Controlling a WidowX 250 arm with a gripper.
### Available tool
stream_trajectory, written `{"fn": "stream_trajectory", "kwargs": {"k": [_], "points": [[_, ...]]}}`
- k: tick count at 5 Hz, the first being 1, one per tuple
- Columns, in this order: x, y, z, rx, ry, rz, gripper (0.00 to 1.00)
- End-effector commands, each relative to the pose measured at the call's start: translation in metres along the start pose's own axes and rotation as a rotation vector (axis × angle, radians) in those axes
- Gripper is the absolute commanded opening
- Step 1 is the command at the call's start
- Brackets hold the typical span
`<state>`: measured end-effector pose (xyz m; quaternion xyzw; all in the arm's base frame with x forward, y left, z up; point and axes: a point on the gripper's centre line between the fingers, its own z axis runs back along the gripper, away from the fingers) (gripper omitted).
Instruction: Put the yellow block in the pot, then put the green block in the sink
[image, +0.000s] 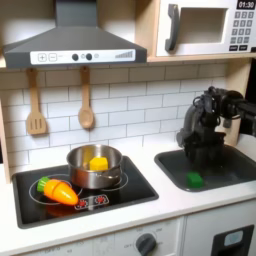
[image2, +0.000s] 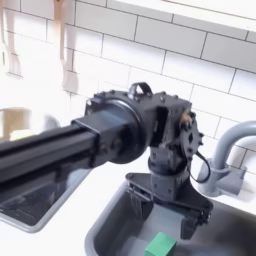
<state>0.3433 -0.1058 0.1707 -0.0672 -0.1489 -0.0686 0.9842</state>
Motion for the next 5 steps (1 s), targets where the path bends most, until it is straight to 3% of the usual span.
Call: {"fn": "stream_trajectory", "kwargs": {"k": [1,3,5], "points": [[-0.002,0.021,0.029,0.007,-0.055,0.046,1.0],[-0.01,0.052,0.052,0.017,-0.097,0.113,1.0],[-0.021,0.093,0.072,0.065,-0.126,0.182,1.0]]}}
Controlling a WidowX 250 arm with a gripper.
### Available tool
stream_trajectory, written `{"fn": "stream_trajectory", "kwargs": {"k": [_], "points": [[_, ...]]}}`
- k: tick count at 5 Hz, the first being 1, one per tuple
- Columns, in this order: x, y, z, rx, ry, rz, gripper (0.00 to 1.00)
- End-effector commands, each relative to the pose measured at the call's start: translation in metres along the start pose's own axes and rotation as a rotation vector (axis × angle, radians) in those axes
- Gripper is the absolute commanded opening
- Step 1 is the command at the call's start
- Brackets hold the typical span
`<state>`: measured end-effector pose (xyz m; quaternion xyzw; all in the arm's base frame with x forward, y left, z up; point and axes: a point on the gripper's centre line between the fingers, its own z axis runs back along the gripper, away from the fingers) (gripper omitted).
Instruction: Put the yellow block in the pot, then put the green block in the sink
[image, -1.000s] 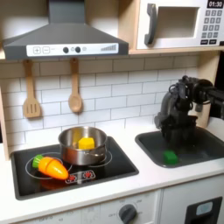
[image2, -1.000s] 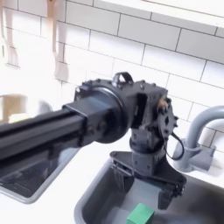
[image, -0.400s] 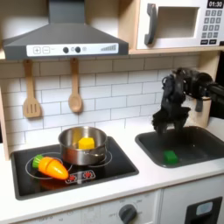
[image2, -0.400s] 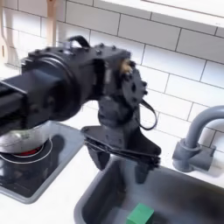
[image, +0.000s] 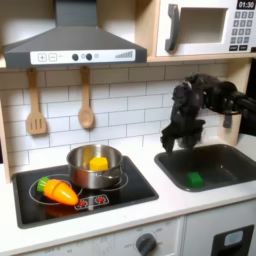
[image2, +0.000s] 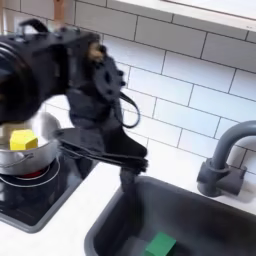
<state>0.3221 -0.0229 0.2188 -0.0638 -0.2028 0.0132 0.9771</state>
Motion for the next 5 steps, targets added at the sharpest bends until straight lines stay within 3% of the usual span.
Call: {"fn": "stream_trajectory", "kwargs": {"k": [1,3,4,5], "points": [[-0.001,0.039,0.016,0.053,-0.022,0.05,1.0],[-0.009,0.085,0.023,0.089,-0.012,0.126,1.0],[-0.008,0.097,0.024,0.077,-0.006,0.172,1.0],[-0.011,0.095,0.026,0.078,-0.008,0.166,1.0]]}}
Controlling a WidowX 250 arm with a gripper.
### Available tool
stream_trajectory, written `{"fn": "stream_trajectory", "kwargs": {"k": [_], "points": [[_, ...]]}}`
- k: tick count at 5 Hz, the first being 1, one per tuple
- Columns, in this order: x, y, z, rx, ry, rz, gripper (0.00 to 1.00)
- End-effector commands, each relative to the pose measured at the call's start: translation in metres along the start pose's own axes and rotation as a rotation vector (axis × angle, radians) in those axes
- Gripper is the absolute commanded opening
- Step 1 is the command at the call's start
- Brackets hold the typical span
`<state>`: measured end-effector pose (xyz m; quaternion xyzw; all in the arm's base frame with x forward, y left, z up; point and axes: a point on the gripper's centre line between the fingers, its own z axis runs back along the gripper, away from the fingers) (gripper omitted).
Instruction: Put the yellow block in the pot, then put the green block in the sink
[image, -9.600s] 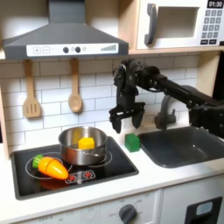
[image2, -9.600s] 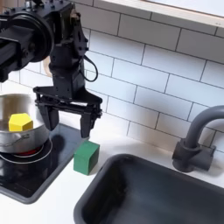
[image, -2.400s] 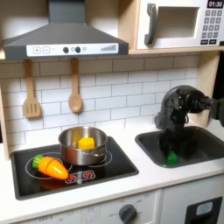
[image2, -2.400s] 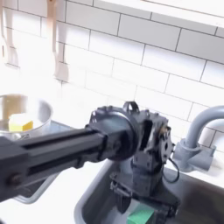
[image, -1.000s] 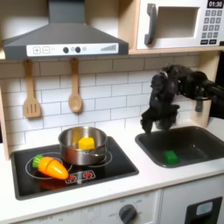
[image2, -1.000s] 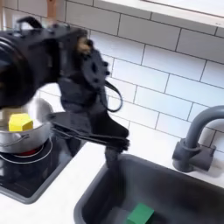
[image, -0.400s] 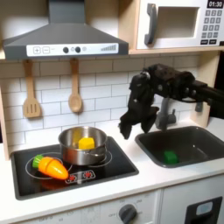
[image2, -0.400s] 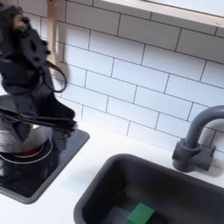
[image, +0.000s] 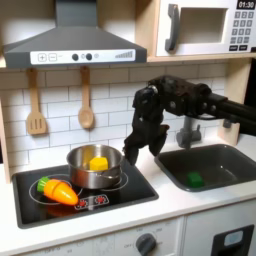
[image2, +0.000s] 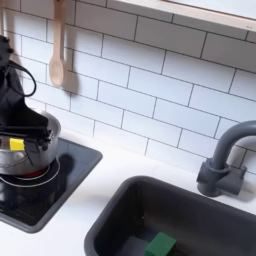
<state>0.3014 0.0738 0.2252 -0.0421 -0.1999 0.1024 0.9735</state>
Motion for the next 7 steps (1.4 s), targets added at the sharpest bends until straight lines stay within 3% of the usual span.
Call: {"fn": "stream_trajectory", "kwargs": {"k": [1,3,4,5,6,7], "points": [[0.0,0.0,0.0,-0.001,0.0,0.002,1.0],[0.0,0.0,0.0,0.0,0.0,-0.002,1.0],[0.001,0.001,-0.006,-0.039,-0.015,-0.013,1.0],[0.015,0.011,-0.003,-0.032,-0.063,-0.024,1.0],[0.027,0.034,-0.015,-0.038,-0.095,-0.048,1.0],[0.038,0.045,-0.02,-0.042,-0.142,-0.063,1.0]]}}
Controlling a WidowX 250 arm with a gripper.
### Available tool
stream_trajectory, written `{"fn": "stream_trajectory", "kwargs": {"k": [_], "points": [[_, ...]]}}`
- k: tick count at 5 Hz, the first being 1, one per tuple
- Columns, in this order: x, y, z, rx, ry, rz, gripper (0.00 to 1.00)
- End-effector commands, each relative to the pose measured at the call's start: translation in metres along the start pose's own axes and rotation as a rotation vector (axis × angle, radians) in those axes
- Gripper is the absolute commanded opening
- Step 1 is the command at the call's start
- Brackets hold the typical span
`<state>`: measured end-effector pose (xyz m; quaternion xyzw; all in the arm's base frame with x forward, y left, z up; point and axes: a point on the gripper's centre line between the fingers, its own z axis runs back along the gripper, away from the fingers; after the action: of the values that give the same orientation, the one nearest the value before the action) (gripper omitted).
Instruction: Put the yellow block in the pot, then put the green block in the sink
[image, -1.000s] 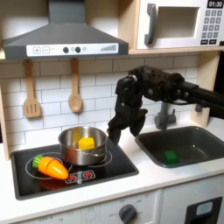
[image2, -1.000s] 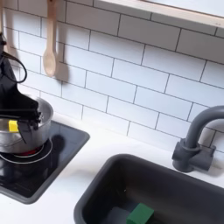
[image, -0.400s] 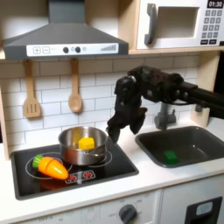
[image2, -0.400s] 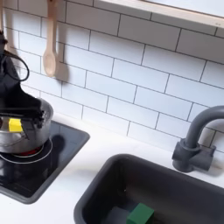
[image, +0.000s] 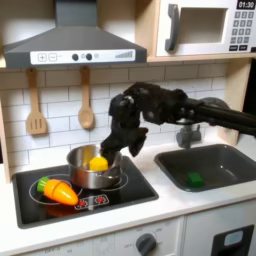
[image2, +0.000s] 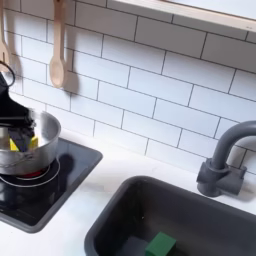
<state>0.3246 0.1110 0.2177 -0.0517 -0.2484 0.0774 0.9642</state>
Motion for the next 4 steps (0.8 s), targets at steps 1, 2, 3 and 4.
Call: {"fn": "stream_trajectory", "kwargs": {"k": [1,2,3,4], "points": [[0.019,0.013,-0.01,-0.023,-0.081,-0.031,1.0],[0.028,0.011,-0.018,-0.062,-0.139,-0.062,1.0],[0.036,0.007,-0.022,-0.064,-0.19,-0.086,1.0],[0.049,0.012,-0.015,-0.047,-0.248,-0.073,1.0]]}}
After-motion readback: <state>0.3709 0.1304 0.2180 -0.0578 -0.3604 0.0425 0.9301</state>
